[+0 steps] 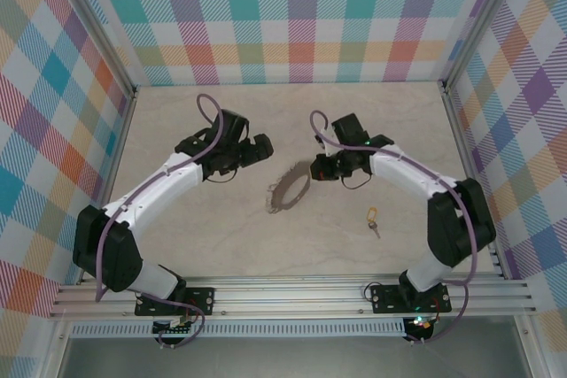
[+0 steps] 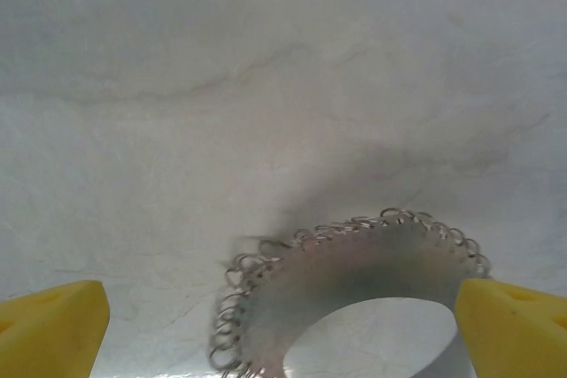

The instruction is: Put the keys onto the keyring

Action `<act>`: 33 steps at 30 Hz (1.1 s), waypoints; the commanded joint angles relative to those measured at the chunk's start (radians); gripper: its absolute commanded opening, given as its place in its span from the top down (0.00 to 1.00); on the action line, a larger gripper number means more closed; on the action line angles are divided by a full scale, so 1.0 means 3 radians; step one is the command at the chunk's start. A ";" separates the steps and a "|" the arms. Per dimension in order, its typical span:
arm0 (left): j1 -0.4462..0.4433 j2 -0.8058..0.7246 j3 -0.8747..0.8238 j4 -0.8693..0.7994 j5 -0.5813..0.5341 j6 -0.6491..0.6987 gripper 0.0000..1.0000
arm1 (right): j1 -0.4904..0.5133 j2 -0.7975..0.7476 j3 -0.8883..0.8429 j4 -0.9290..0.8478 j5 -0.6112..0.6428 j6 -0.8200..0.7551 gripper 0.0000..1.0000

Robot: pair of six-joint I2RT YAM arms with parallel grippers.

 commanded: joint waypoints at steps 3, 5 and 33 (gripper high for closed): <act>-0.0038 -0.0074 0.0413 -0.0198 0.0334 0.0289 0.01 | 0.0000 -0.0353 0.0371 -0.0365 -0.0285 -0.0512 1.00; -0.0039 -0.0059 0.0529 -0.0118 0.0642 0.0392 0.04 | -0.0042 -0.0475 0.0453 -0.0361 -0.0387 -0.0567 1.00; -0.0039 0.0166 0.1463 0.0415 0.2055 0.0645 0.43 | -0.0484 -0.0489 0.1146 0.0616 -0.2138 0.0428 1.00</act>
